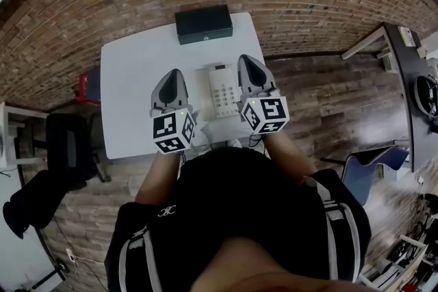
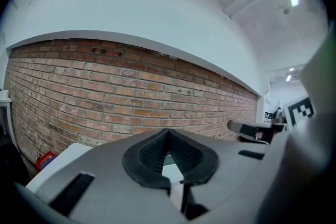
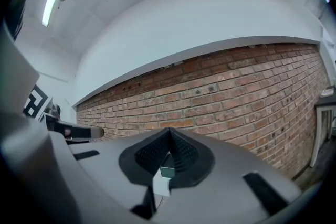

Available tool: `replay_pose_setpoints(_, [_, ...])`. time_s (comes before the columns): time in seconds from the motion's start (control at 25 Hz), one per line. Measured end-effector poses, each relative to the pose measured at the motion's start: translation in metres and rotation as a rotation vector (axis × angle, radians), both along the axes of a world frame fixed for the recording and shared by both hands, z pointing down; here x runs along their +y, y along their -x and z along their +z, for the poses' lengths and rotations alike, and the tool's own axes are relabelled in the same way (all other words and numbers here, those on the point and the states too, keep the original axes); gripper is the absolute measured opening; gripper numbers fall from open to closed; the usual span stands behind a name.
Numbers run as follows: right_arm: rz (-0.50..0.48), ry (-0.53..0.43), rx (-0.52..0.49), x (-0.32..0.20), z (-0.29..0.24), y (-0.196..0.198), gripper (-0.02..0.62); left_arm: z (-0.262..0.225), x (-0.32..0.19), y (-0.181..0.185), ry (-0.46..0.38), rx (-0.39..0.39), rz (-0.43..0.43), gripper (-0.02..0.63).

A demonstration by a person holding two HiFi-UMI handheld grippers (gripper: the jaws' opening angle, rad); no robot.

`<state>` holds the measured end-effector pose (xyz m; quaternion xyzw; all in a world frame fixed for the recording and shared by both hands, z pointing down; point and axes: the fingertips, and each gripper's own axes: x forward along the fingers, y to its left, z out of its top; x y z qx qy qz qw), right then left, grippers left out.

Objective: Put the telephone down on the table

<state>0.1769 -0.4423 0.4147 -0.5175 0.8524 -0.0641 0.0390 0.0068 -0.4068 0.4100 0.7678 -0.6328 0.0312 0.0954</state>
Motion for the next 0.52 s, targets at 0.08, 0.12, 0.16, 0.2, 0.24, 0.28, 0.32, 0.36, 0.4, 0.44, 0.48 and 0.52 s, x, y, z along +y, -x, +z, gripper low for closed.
replay_pose_setpoints(0.08, [-0.01, 0.007, 0.001, 0.001, 0.002, 0.003, -0.002, 0.0, 0.0, 0.0, 0.004, 0.002, 0.006, 0.003])
replay_pose_setpoints(0.12, [-0.012, 0.01, 0.001, 0.002, 0.003, 0.004, -0.002, 0.0, -0.001, -0.001, 0.005, 0.001, 0.009, 0.003])
replay_pose_setpoints(0.16, [-0.011, 0.012, 0.001, 0.002, 0.004, 0.005, -0.002, 0.0, -0.001, -0.001, 0.006, 0.0, 0.012, 0.003])
replay_pose_setpoints(0.2, [-0.008, 0.014, 0.002, 0.003, 0.005, 0.006, -0.002, 0.0, -0.001, -0.002, 0.007, -0.002, 0.014, 0.003])
replay_pose_setpoints(0.24, [-0.005, 0.017, 0.003, 0.003, 0.006, 0.006, -0.002, 0.001, -0.002, -0.002, 0.009, -0.002, 0.017, 0.003])
replay_pose_setpoints(0.28, [-0.003, 0.02, 0.004, 0.004, 0.008, 0.005, -0.002, 0.002, -0.002, -0.003, 0.012, -0.002, 0.019, 0.003])
replay_pose_setpoints(0.32, [-0.003, 0.023, 0.005, 0.004, 0.009, 0.005, -0.002, 0.003, -0.002, -0.005, 0.015, -0.002, 0.022, 0.003])
replay_pose_setpoints(0.36, [-0.005, 0.027, 0.003, 0.005, 0.011, 0.005, -0.002, 0.003, -0.002, -0.006, 0.018, -0.001, 0.025, 0.003])
replay_pose_setpoints(0.4, [-0.009, 0.033, -0.002, 0.005, 0.012, 0.005, -0.002, 0.004, -0.001, -0.007, 0.02, -0.001, 0.028, 0.003])
replay_pose_setpoints(0.44, [-0.013, 0.038, -0.008, 0.005, 0.013, 0.005, -0.002, 0.005, -0.001, -0.008, 0.023, -0.001, 0.03, 0.003])
replay_pose_setpoints(0.48, [-0.017, 0.043, -0.014, 0.005, 0.014, 0.005, -0.002, 0.006, -0.001, -0.009, 0.025, -0.002, 0.033, 0.003])
replay_pose_setpoints(0.52, [-0.021, 0.048, -0.019, 0.005, 0.014, 0.005, -0.002, 0.007, -0.002, -0.01, 0.027, -0.003, 0.035, 0.003])
